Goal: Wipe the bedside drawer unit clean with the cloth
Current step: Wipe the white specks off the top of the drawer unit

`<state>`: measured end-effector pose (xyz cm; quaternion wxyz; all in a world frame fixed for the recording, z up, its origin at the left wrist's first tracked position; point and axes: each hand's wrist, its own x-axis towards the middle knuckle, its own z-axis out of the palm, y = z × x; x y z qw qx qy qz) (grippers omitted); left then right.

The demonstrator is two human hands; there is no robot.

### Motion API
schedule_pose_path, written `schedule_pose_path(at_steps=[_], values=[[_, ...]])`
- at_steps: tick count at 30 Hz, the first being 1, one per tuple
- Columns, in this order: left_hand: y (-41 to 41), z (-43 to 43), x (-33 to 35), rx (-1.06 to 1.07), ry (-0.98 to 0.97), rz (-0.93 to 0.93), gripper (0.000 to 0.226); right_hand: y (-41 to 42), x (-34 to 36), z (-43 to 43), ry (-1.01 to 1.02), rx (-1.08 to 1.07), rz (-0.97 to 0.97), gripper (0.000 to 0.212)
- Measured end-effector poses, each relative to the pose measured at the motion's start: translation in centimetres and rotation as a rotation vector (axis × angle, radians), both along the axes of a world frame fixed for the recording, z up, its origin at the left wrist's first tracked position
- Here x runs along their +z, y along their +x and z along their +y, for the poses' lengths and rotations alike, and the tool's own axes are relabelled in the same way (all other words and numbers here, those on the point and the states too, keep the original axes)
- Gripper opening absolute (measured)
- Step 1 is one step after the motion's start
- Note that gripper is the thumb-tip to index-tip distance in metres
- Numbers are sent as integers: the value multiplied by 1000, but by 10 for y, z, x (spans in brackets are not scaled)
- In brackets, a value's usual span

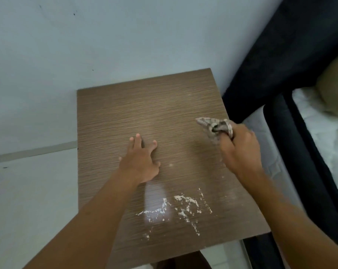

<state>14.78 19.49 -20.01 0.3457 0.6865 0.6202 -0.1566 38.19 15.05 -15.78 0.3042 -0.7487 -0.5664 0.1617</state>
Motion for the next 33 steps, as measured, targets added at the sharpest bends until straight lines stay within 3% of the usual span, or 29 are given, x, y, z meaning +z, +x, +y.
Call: schedule_pose_path(at_steps=[4,10,17,33], values=[[-2,0,-1,3,-7,-25,63,20,-19,57,-175,-53,-19,12],[-3,-2,-1,5,-6,-26,66,31,-63,87,-349,71,-123,49],[-3,0,0,19,-10,-36,67,26,-67,10,-180,150,-119,48],[-4,0,-3,45,-9,-68,69,-84,-72,-154,-225,32,5,51]])
